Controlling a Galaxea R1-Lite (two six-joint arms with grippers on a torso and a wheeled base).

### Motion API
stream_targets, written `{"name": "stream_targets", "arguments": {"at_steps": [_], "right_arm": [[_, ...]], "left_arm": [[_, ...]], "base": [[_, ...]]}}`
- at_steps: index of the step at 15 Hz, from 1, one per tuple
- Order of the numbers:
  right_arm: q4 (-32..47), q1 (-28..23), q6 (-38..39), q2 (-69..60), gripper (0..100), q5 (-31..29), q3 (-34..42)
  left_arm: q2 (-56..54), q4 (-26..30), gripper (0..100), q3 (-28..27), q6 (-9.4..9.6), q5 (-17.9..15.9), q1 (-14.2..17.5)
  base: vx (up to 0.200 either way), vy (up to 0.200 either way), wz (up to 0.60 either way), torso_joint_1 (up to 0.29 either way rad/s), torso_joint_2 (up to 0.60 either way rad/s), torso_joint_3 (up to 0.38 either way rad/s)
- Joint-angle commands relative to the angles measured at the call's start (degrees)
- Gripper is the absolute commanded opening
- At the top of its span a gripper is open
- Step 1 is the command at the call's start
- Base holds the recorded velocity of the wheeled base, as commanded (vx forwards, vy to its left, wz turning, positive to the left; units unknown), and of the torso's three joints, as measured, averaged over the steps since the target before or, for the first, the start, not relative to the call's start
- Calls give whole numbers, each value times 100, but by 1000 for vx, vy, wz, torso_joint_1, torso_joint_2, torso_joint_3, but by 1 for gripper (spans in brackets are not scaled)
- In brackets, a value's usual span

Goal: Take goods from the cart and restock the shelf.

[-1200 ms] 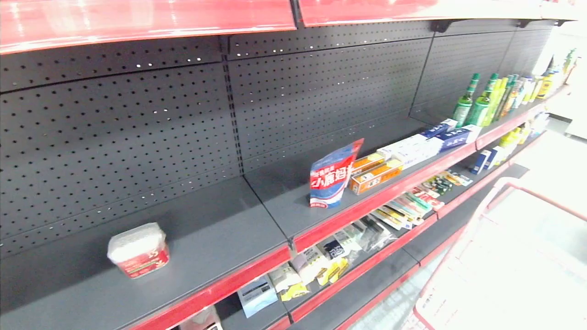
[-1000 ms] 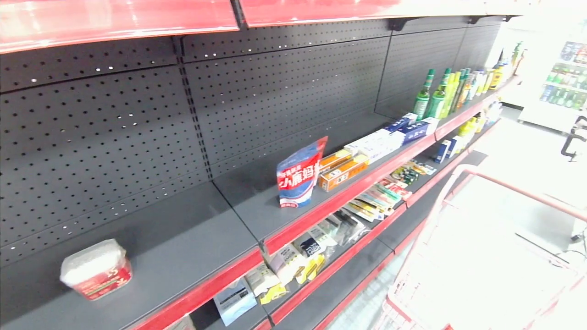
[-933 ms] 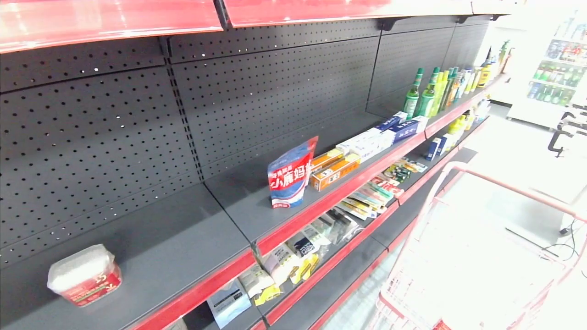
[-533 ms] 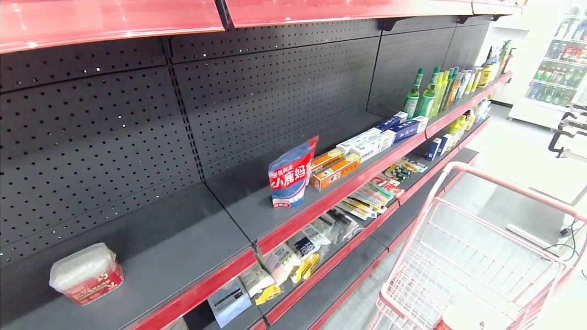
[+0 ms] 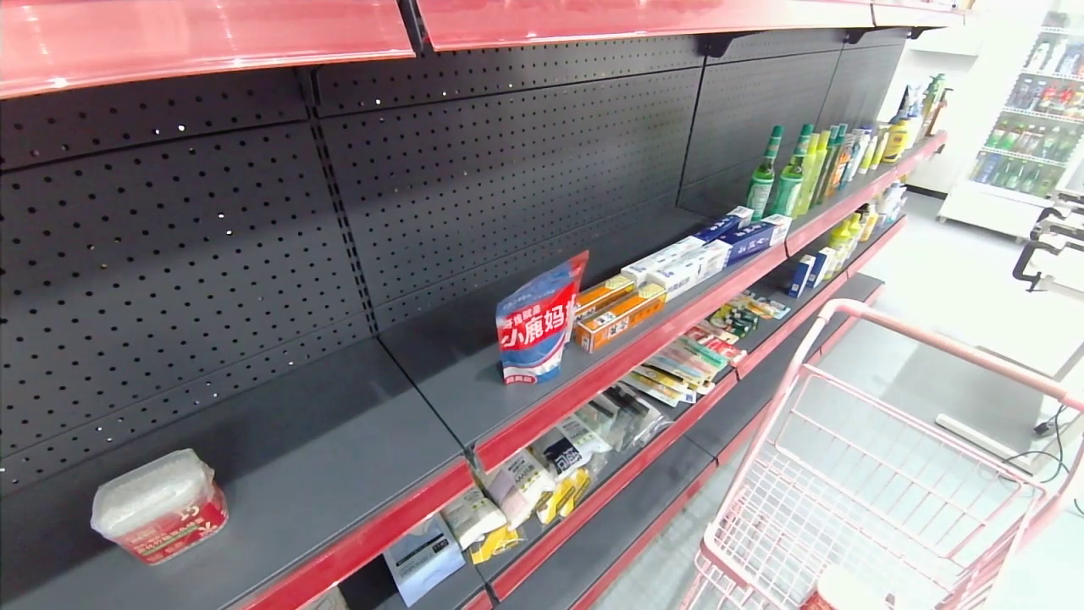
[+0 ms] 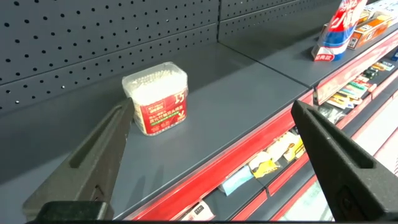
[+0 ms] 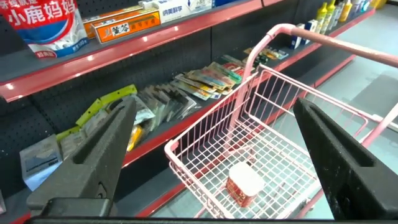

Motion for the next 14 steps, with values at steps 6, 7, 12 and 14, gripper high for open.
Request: {"name": "stream_targets", "arguments": {"at_steps": [6,7,12,14], "right_arm": [[80,46,1496,2892,100,-847,-3172],[396,-42,1452,3647,100,-891,-3251],[-78,-1290,380,7629,100,-469,-2979],[-289,-1439,-420,8165,100,-91,-2838]], "left_arm": [[5,0,100,-9,6,8,2],[5,0,100,0,14,-1,2],[5,0,100,0,14,8,2],[5,0,100,-9,14,8,2]], "base": [[0,0,0,0,0,0],[0,0,0,0,0,0],[0,0,0,0,0,0],[0,0,0,0,0,0]]}}
